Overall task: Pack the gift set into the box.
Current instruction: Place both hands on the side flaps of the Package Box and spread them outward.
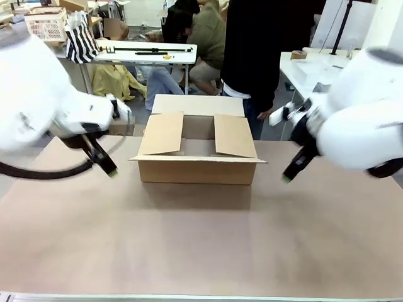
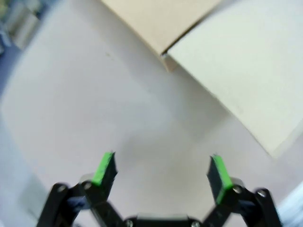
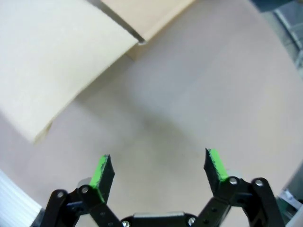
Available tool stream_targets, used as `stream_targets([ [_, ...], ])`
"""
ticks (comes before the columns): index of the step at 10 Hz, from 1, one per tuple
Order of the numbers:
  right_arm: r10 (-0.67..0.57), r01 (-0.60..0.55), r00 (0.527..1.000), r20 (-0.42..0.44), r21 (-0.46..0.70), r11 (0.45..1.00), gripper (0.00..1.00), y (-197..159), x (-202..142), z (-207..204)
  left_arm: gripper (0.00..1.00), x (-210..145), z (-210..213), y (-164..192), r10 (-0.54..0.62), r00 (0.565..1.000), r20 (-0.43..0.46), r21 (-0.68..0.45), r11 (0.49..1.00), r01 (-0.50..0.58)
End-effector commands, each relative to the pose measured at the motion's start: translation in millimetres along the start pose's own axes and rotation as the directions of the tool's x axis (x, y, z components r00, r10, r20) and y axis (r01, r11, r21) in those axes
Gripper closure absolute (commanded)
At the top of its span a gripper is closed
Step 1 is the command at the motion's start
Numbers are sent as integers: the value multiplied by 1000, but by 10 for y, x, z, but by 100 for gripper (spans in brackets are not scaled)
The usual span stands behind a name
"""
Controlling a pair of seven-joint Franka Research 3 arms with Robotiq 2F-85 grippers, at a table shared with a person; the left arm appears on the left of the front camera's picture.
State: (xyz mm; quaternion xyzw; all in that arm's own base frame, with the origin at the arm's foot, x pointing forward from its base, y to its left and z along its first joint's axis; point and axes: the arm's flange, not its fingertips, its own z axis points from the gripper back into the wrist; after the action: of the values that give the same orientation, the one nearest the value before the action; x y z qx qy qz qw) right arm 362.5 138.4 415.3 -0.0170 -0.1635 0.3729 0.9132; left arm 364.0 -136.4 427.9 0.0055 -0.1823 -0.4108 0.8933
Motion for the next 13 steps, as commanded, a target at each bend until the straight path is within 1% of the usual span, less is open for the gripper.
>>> stream_targets([
  [1,-17,36,977,213,-87,996,0,164,-788,707,0,-1048,815,-201,-5,979,202,55,998,-6],
  [2,-2,37,941,340,-98,995,0,253,-863,969,0,-1121,1046,-288,-36,945,324,64,998,16],
  [3,-4,61,897,442,-116,991,0,310,-829,1143,0,-1068,1176,-329,-48,904,425,46,998,31],
  [4,-97,139,909,404,-77,987,0,318,-687,1102,0,-895,1168,-292,54,878,475,-44,998,-37],
  [5,-31,68,949,313,-111,992,0,-110,-129,1420,0,-307,1513,197,-12,952,305,86,996,-15],
  [8,-31,68,949,313,-111,992,0,-110,-129,1420,0,-307,1513,197,-12,952,305,86,996,-15],
  [9,-48,89,942,333,-109,990,0,-74,-146,1512,0,-340,1605,172,0,939,344,62,998,-22],
  [10,80,-153,877,473,118,981,0,-65,-334,1685,0,-439,1863,195,-87,881,464,-68,989,133],
  [11,-47,-169,816,577,316,934,0,-236,-598,1823,0,-616,2047,355,-48,842,537,-249,945,212],
  [12,-199,-143,735,648,435,889,0,-404,-881,1901,0,-842,2125,561,20,821,571,-384,890,246],
  [13,-397,-32,687,609,571,820,0,-590,-1114,1937,0,-1080,2127,762,111,803,586,-482,844,235],
])
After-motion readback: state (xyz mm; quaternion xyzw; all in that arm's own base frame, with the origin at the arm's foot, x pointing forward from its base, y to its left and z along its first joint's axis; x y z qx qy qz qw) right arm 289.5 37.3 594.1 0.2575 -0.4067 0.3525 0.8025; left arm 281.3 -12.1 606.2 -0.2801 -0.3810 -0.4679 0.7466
